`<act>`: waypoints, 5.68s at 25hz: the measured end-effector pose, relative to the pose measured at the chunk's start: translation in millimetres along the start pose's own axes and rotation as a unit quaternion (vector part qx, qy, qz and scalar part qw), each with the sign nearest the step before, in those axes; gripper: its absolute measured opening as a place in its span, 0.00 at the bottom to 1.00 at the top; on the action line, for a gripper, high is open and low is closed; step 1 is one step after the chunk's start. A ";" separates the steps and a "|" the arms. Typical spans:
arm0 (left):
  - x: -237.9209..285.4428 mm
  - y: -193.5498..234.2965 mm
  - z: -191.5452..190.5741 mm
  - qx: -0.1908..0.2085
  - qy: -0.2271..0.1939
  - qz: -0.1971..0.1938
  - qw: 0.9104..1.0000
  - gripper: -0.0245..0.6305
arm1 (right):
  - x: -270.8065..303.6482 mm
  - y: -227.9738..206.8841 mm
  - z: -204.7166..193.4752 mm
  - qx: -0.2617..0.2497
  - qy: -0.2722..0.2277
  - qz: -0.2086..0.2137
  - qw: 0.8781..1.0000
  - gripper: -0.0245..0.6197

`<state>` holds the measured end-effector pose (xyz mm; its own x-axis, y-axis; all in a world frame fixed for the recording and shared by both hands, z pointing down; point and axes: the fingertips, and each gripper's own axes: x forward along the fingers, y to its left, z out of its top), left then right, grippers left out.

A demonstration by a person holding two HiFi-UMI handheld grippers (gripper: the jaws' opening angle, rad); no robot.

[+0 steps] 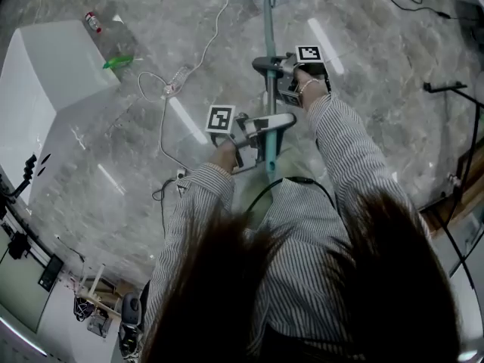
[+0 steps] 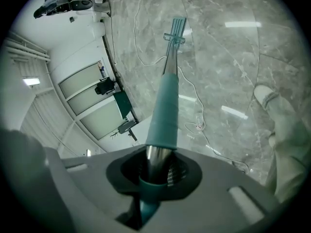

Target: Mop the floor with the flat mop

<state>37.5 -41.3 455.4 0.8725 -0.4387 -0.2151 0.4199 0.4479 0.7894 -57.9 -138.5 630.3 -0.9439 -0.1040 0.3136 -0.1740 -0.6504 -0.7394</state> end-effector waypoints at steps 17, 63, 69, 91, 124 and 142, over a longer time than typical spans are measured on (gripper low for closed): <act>37.8 -13.2 92.4 -0.001 -0.015 0.048 0.999 0.13 | 15.1 47.3 96.3 0.013 -0.007 0.008 1.000 0.09; 3.3 6.6 65.8 0.018 0.046 0.143 0.989 0.24 | -20.1 25.6 97.3 0.039 -0.037 0.059 0.997 0.23; 3.1 19.2 61.3 0.010 0.043 0.164 0.985 0.22 | -23.9 17.7 94.6 0.045 -0.039 0.037 0.998 0.22; -40.0 85.0 -63.5 -0.018 0.051 0.150 0.987 0.21 | -57.7 -75.4 -17.4 0.051 -0.065 0.002 0.997 0.21; -151.1 178.8 -315.6 -0.038 0.153 0.193 0.968 0.22 | -102.0 -236.8 -255.0 0.063 -0.089 -0.008 0.994 0.21; -151.9 181.2 -317.6 -0.044 0.143 0.178 0.973 0.22 | -102.4 -243.1 -258.2 0.070 -0.093 -0.013 0.993 0.21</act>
<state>60.4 353.9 448.5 0.9950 -0.0149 -0.0984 0.0875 0.6019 0.7937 8.6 224.6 624.0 -0.8693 -0.2141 0.4454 -0.1443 -0.7521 -0.6431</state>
